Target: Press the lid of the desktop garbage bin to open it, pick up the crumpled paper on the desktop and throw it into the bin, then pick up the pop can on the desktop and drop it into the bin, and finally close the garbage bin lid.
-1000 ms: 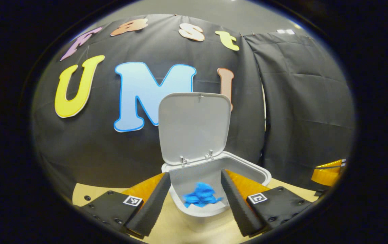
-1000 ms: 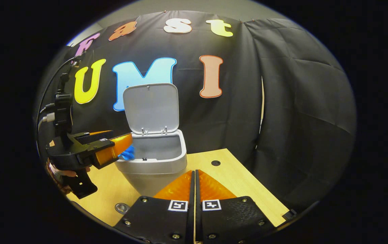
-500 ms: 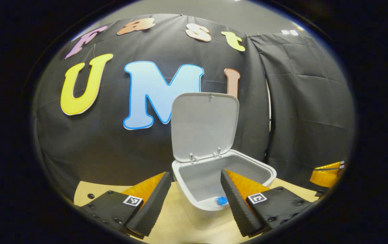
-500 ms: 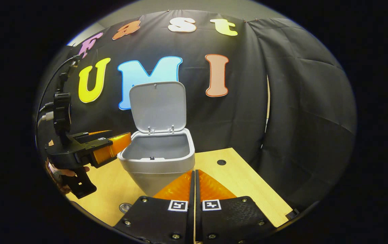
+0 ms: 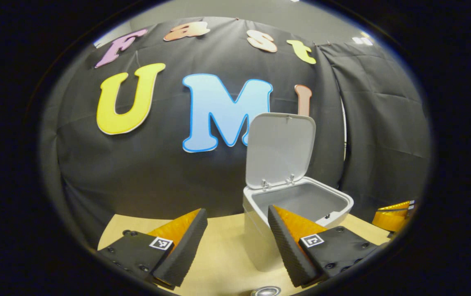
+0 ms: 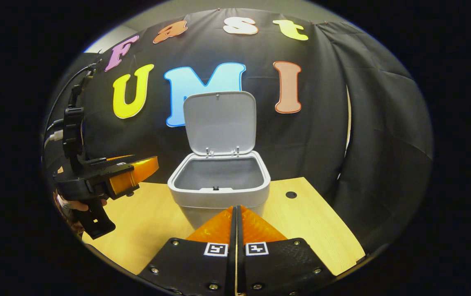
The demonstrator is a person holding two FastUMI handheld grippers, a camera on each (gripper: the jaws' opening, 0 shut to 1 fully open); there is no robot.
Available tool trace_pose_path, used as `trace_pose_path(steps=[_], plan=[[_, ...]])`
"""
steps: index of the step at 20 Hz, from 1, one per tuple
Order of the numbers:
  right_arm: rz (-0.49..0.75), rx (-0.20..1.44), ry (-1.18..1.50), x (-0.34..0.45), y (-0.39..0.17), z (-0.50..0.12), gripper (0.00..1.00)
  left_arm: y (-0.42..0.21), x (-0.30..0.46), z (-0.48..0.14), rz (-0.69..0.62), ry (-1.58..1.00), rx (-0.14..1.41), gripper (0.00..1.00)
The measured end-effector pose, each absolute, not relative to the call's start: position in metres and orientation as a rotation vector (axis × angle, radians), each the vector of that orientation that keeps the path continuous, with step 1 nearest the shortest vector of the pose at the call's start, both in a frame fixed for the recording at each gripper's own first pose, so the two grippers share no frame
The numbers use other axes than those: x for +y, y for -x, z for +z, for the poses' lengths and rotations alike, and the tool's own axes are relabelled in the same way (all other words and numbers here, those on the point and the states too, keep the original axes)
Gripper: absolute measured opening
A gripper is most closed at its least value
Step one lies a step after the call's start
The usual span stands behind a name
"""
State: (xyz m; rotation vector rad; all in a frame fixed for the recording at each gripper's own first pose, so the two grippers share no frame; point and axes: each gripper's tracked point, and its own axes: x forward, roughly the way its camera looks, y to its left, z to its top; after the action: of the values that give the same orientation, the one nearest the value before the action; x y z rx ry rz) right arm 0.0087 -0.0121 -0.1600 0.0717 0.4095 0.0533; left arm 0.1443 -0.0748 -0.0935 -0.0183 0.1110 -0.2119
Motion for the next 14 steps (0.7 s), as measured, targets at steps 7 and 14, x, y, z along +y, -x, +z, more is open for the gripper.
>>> trace_pose_path(steps=[7,14], plan=[[0.151,0.430,-0.064,0.024,-0.015,-0.170,0.02,-0.126,-0.027,-0.097,-0.116,0.037,0.122,0.97],[0.267,0.471,-0.040,0.066,-0.015,-0.186,0.01,-0.103,0.022,-0.102,-0.015,0.052,0.132,0.96]])
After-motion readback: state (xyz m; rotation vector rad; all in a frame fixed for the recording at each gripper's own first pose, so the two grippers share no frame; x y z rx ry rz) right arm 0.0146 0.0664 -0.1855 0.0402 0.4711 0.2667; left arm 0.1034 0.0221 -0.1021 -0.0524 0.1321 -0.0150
